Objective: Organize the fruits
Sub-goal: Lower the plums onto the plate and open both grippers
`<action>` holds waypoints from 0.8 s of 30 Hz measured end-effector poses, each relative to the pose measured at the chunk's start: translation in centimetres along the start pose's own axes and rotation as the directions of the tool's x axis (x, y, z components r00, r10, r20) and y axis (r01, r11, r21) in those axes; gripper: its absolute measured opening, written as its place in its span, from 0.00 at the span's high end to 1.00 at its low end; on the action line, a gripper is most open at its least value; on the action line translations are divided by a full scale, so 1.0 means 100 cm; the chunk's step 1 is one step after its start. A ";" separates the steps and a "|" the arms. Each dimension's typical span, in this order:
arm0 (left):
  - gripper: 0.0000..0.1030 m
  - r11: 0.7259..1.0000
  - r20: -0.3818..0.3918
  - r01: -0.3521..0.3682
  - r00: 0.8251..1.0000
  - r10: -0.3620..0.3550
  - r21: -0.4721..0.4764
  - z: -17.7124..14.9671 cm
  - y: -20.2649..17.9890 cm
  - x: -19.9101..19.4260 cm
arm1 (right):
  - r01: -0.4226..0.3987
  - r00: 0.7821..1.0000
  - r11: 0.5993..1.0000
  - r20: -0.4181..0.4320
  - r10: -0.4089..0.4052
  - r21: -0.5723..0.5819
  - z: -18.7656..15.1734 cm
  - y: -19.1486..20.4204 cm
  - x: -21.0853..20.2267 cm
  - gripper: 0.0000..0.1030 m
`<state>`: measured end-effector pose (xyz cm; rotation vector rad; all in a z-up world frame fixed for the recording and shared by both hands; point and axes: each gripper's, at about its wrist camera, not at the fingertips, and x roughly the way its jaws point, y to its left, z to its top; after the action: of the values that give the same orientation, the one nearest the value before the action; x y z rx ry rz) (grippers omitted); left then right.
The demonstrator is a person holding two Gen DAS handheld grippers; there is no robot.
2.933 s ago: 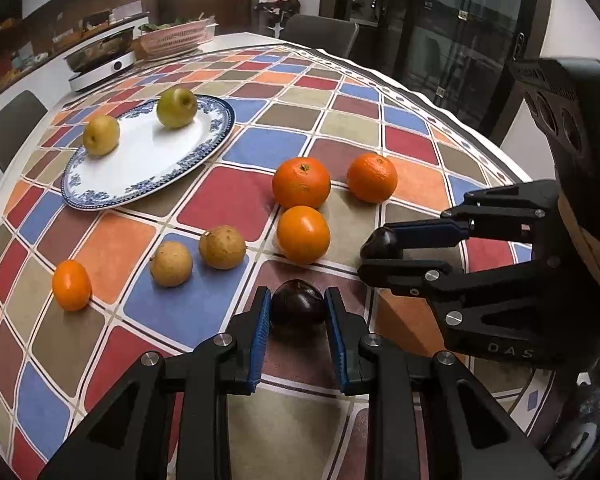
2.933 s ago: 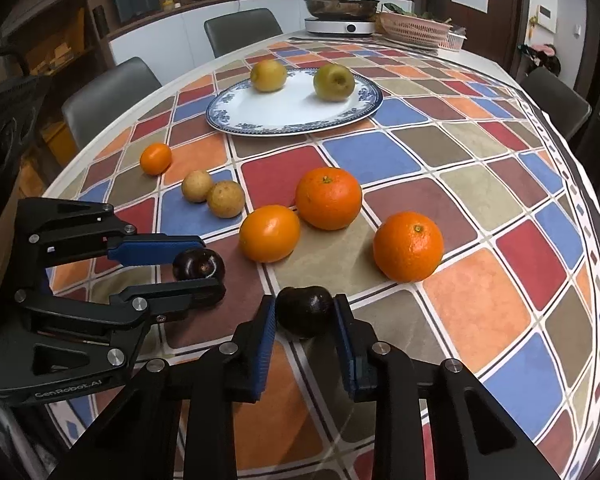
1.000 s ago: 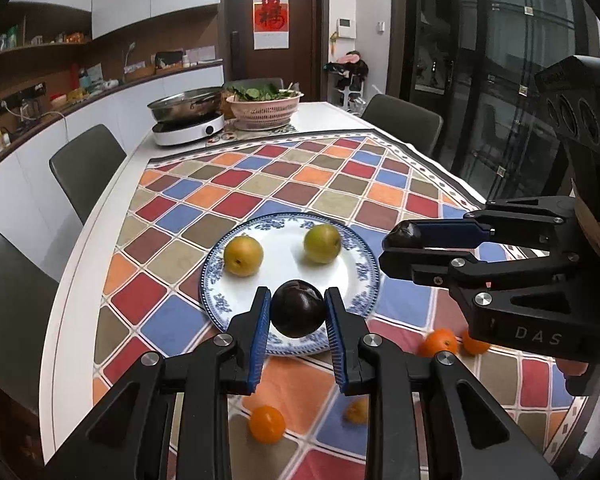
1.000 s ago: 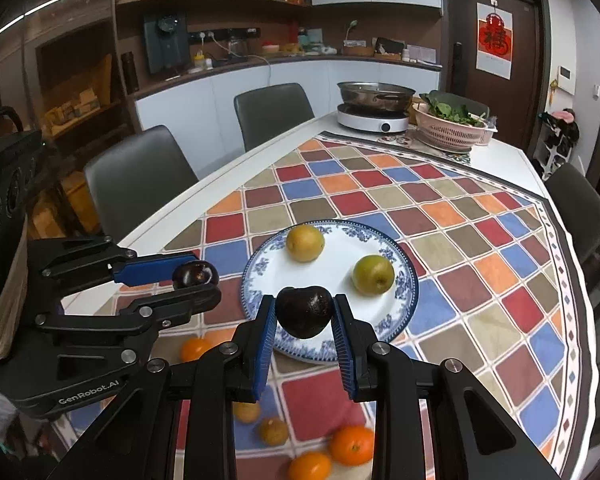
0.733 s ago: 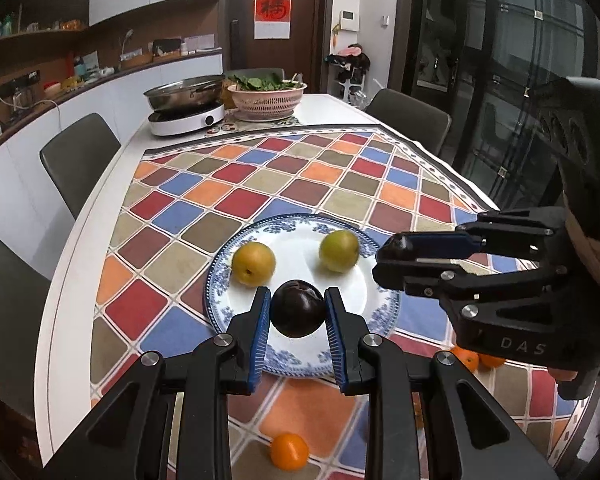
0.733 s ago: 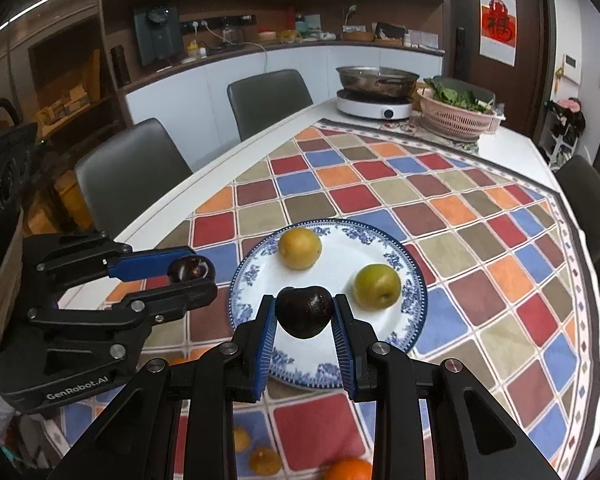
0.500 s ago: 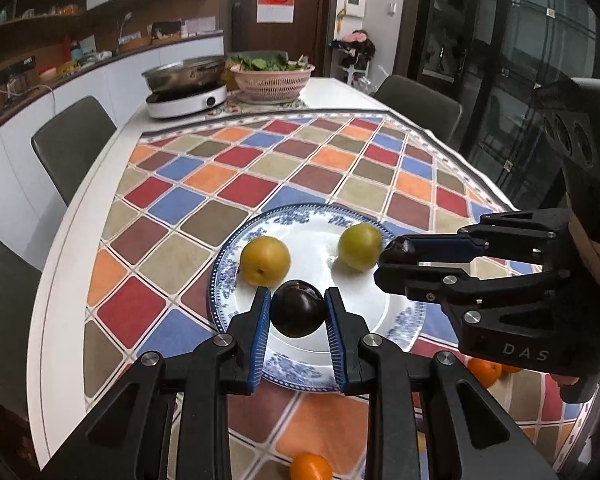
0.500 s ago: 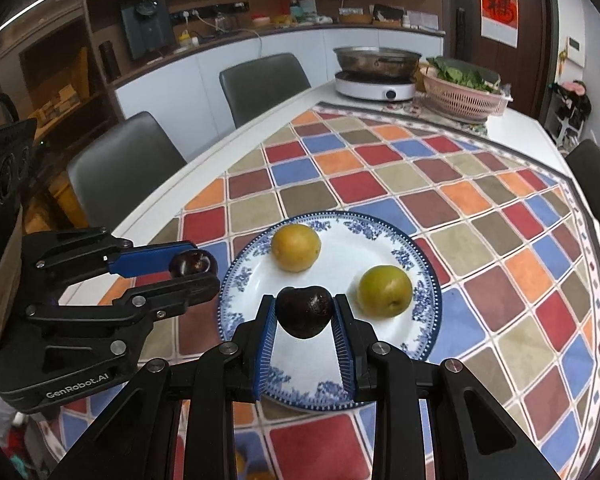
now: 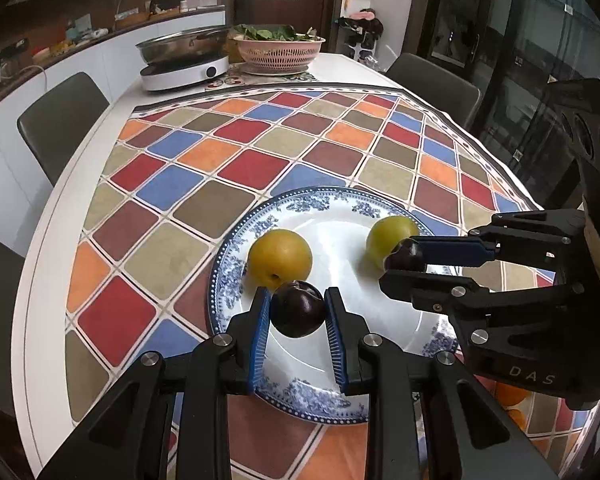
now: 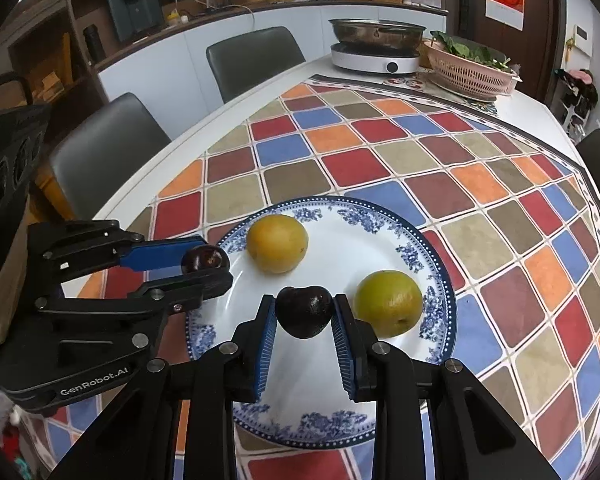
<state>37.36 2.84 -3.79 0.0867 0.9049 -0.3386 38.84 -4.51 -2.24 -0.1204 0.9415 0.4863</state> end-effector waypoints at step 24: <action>0.54 0.996 0.114 -0.089 0.990 0.086 0.015 -0.003 -0.025 -0.071 | 0.049 0.991 0.999 0.124 -0.050 0.014 -0.008 0.001 -0.066 0.63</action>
<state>32.24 2.30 1.75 0.1238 0.7830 -0.2680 34.96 -6.99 2.53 -0.1019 0.8175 0.4375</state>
